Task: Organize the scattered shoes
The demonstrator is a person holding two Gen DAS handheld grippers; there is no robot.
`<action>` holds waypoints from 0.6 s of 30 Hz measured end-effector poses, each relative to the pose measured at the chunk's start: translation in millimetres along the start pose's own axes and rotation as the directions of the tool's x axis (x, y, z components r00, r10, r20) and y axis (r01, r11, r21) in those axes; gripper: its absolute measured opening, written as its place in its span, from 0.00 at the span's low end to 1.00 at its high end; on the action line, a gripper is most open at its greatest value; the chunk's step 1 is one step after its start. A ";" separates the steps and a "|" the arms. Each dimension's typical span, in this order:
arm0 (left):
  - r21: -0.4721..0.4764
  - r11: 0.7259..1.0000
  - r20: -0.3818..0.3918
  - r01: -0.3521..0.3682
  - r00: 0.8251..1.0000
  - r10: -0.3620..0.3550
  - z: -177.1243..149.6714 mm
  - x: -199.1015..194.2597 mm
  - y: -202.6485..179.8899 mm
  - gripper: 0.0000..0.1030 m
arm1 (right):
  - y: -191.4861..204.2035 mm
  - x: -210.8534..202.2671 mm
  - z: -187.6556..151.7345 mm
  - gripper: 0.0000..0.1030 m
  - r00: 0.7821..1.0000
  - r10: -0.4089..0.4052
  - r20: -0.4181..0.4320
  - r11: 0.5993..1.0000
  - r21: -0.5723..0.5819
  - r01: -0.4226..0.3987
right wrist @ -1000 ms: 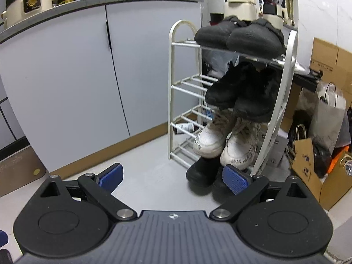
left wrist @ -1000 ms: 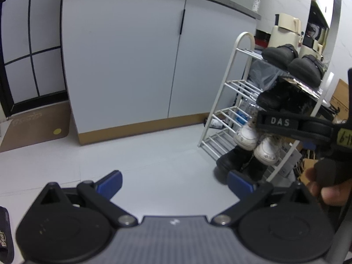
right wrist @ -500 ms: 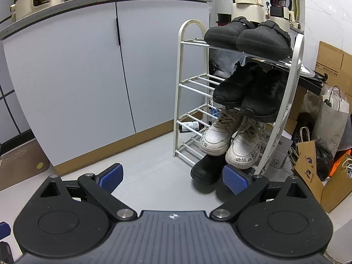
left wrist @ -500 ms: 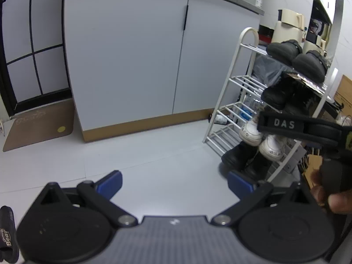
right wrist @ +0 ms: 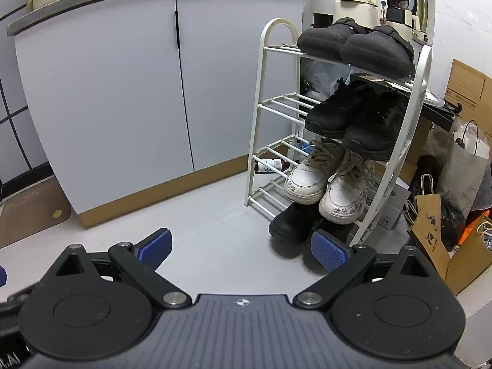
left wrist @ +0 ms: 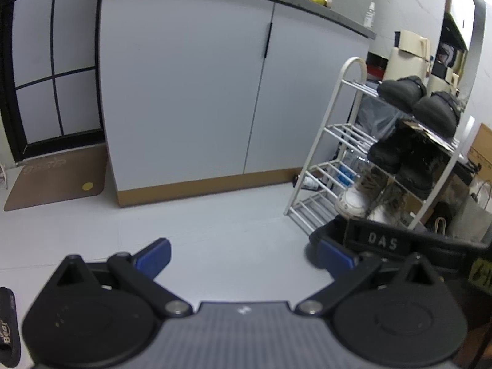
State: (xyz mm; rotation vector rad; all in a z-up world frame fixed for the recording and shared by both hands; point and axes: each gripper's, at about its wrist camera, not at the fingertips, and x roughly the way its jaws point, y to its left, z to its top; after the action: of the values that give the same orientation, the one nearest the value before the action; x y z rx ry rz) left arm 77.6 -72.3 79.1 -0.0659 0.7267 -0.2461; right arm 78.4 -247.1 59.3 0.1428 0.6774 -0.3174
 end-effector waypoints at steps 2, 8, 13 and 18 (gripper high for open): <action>-0.005 1.000 -0.005 0.002 1.000 -0.002 0.3 0.9 1.1 1.00 | 0.7 -0.7 -0.3 0.97 1.000 -0.001 0.002 1.000 -0.006 0.001; 0.007 1.000 -0.015 0.001 1.000 -0.001 1.0 2.1 0.9 1.00 | 1.2 0.0 -1.3 0.97 1.000 -0.013 0.000 1.000 -0.010 0.013; 0.030 1.000 -0.016 -0.006 1.000 0.006 0.4 1.8 -0.9 1.00 | 1.1 0.9 -3.3 0.97 1.000 -0.027 -0.009 1.000 -0.006 0.027; 0.035 0.999 -0.027 -0.007 1.000 0.008 0.0 3.0 -0.4 1.00 | 1.3 1.8 -5.0 0.97 0.999 -0.032 -0.022 0.999 -0.002 0.032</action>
State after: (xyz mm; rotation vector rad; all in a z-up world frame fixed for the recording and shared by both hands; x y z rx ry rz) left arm 79.6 -73.4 77.2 -0.0269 0.7494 -0.2527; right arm 77.2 -245.1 54.3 0.1343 0.7021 -0.3468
